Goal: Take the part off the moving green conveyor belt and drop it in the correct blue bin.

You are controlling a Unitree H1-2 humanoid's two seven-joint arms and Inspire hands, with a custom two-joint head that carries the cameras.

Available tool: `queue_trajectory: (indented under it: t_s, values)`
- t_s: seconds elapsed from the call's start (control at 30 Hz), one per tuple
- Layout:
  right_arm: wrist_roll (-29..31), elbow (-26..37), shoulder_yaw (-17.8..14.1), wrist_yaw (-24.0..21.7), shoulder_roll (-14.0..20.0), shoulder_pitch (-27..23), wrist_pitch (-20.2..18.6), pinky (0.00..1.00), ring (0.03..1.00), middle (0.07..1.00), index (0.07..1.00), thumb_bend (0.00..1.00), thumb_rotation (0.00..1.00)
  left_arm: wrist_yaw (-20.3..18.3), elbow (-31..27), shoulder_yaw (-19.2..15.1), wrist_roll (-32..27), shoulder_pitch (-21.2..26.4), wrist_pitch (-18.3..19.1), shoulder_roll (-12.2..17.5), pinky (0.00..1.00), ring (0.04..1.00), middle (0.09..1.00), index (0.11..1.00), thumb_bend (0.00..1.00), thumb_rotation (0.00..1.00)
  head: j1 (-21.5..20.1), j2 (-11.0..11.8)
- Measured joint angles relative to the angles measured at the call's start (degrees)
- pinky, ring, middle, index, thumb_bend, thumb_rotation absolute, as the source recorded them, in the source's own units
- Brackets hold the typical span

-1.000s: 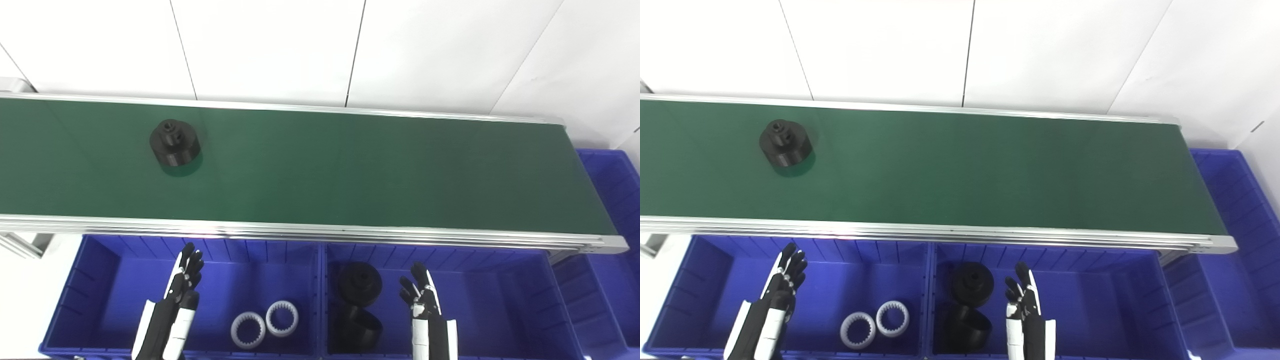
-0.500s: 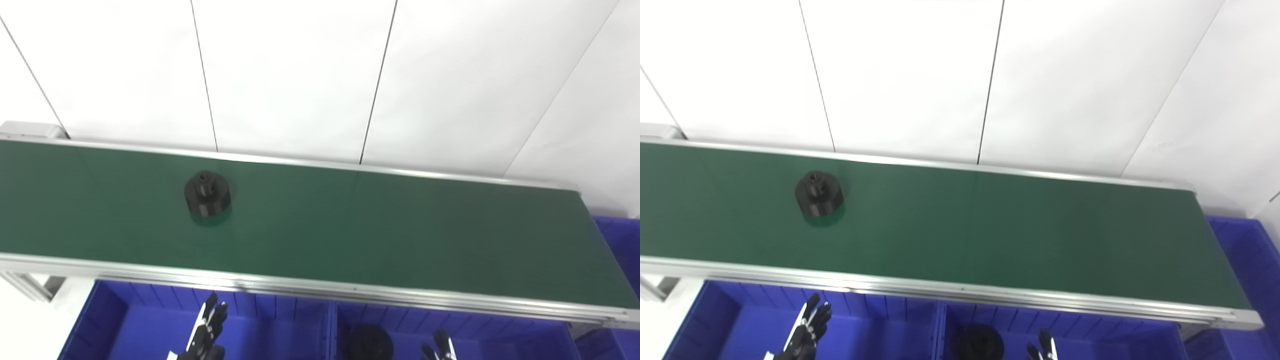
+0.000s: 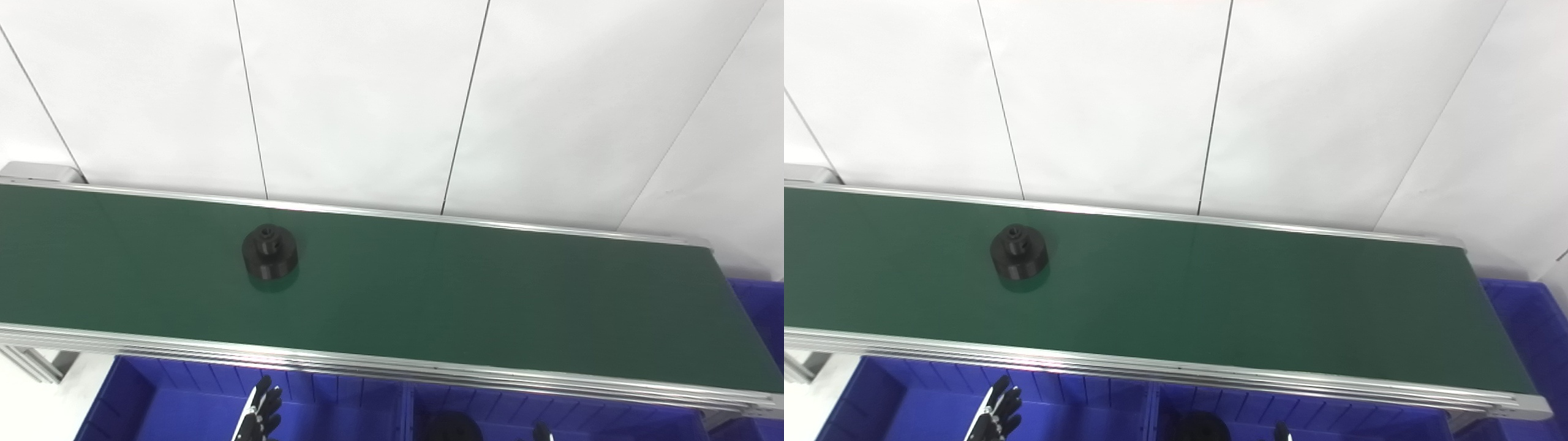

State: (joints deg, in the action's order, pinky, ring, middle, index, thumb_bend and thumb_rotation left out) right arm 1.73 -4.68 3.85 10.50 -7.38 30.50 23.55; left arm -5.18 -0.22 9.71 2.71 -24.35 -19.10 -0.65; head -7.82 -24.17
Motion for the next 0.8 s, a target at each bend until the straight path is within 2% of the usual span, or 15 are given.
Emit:
queue_trajectory:
  t_s: [0.07,0.2,0.3,0.4,0.47,0.53,0.6,0.67,0.73,0.8]
  values:
    - [1.2,-0.3,-0.5,-0.7,0.0,-0.3,0.0,0.91,0.965,1.000,1.000,0.70,1.00,0.0,0.5,0.1,0.0,0.3,-0.6,0.0,0.95,0.962,0.953,0.979,0.69,0.86,0.2,0.2]
    - [2.4,-0.4,-0.8,-2.4,0.0,-0.5,0.0,0.91,0.985,1.000,1.000,0.77,0.95,0.0,1.2,0.4,0.0,0.9,-0.8,-0.1,0.97,0.969,0.952,0.984,0.66,0.86,0.4,-0.8]
    - [2.8,1.9,-0.8,-3.9,0.8,-0.4,0.0,0.91,0.996,1.000,1.000,0.82,0.86,0.0,1.2,0.7,-0.1,1.3,-0.8,-0.3,0.98,0.973,0.950,0.975,0.64,0.84,0.4,-1.7]
    - [1.1,6.0,-1.3,-4.8,2.7,-1.6,0.0,0.84,0.980,1.000,1.000,0.85,0.78,0.0,1.2,0.8,-0.4,1.7,-0.8,-0.4,0.97,0.969,0.948,0.974,0.65,0.83,0.1,-3.4]
    - [-1.4,7.4,-2.2,-4.8,4.4,-3.7,-0.1,0.80,0.964,1.000,1.000,0.95,0.72,0.1,1.1,0.7,-0.6,2.1,-0.7,-0.4,0.96,0.965,0.947,0.973,0.67,0.83,-0.2,-4.4]
    - [-4.2,9.2,-3.1,-4.7,6.2,-6.7,-0.2,0.77,0.949,1.000,1.000,0.98,0.70,0.1,1.1,0.7,-0.6,2.4,-0.5,-0.4,0.95,0.964,0.947,0.973,0.66,0.83,-0.3,-5.3]
    - [-5.8,10.8,-3.8,-4.8,7.4,-9.9,-0.9,0.78,0.943,1.000,1.000,1.00,0.66,0.3,1.0,0.7,-0.5,2.7,-0.3,-0.4,0.95,0.963,0.949,0.977,0.66,0.84,-0.4,-5.5]
    - [-6.7,12.4,-3.9,-5.2,8.4,-13.5,-2.5,0.77,0.929,0.996,1.000,1.00,0.62,0.5,1.0,0.8,-0.3,2.8,-0.2,-0.4,0.95,0.967,0.953,0.983,0.64,0.84,-0.8,-7.2]
    - [-7.9,13.8,-3.9,-6.1,9.6,-17.4,-4.2,0.74,0.903,0.980,0.993,1.00,0.59,0.5,0.8,0.9,0.0,3.1,0.1,-0.4,0.95,0.967,0.953,0.983,0.63,0.84,-0.8,-7.3]
    - [-9.4,14.9,-4.0,-6.8,11.1,-20.9,-5.9,0.74,0.893,0.967,0.980,1.00,0.53,0.5,0.5,1.0,0.0,3.4,0.7,-0.4,0.95,0.966,0.954,0.983,0.63,0.84,-1.5,-8.7]
